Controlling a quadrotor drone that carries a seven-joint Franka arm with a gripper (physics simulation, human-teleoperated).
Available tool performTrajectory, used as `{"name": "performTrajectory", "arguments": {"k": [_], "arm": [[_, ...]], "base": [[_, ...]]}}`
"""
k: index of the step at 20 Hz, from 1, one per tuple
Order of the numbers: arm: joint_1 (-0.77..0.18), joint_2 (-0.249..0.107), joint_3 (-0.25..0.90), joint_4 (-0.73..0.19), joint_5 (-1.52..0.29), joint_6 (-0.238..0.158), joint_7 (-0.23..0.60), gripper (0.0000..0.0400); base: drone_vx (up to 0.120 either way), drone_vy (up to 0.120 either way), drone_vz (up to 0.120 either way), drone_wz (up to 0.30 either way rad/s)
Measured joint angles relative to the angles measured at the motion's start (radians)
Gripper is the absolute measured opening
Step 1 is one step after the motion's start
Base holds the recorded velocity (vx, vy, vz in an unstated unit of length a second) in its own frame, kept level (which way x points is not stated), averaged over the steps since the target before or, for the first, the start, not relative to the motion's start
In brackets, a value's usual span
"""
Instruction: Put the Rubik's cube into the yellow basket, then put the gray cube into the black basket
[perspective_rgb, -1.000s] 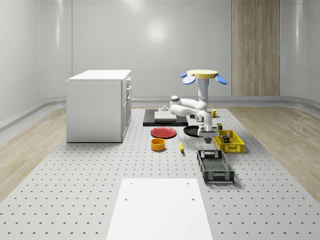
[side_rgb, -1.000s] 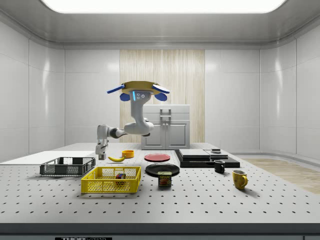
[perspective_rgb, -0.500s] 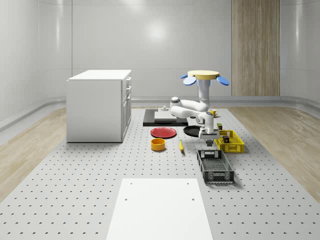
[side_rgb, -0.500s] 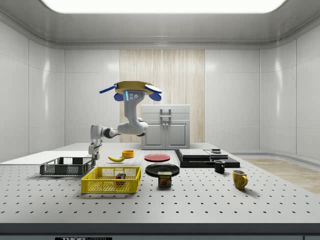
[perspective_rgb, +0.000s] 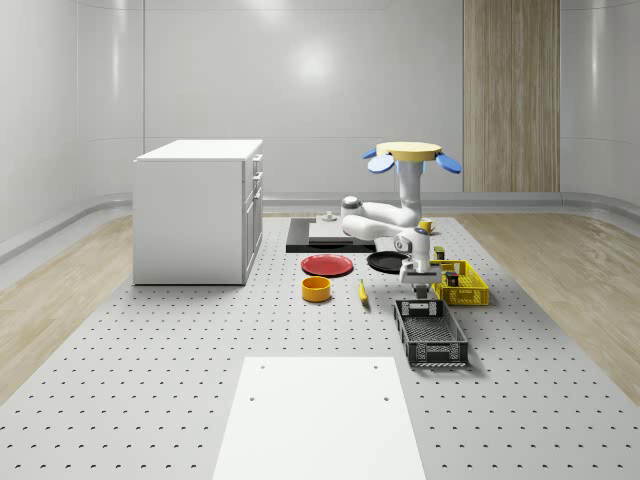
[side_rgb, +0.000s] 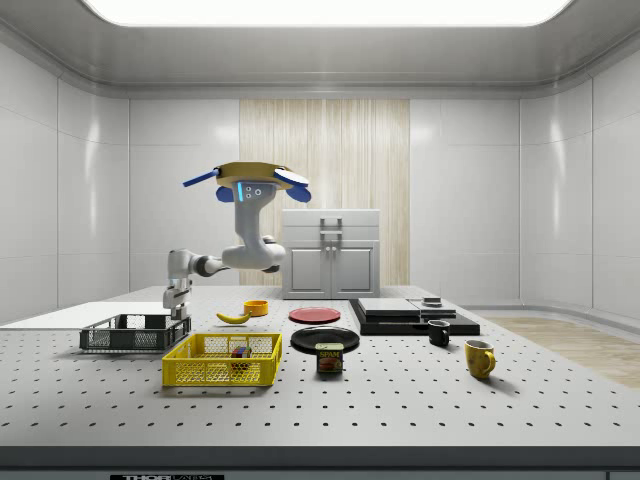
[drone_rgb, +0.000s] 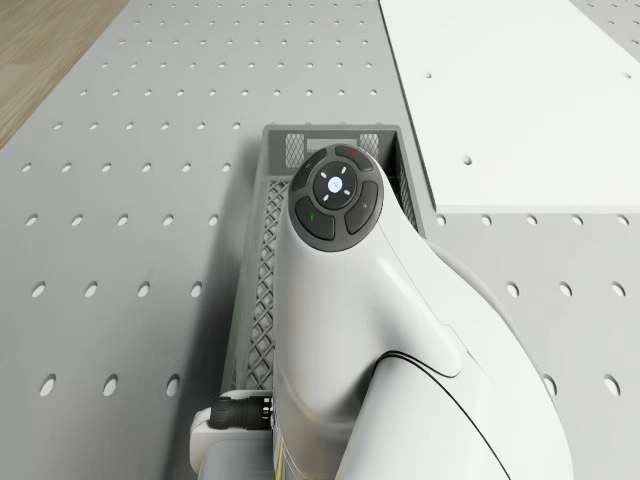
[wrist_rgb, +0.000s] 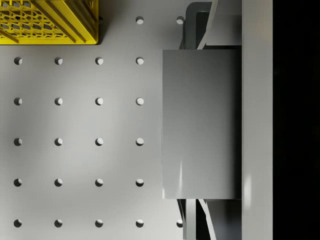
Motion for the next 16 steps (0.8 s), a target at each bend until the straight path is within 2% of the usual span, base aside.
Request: {"name": "performTrajectory", "arguments": {"k": [5, 9, 13, 16], "arm": [[0.0, -0.001, 0.0, 0.0, 0.0, 0.001, 0.0, 0.025], [0.0, -0.001, 0.0, 0.0, 0.0, 0.001, 0.0, 0.025], [0.0, -0.001, 0.0, 0.0, 0.001, 0.001, 0.0, 0.025], [-0.001, -0.002, -0.008, 0.001, -0.007, 0.005, 0.0, 0.025]], "base": [[0.12, 0.0, 0.0, 0.0], [0.12, 0.0, -0.09, 0.0], [0.12, 0.0, 0.0, 0.0], [0.027, 0.0, 0.0, 0.0]]}}
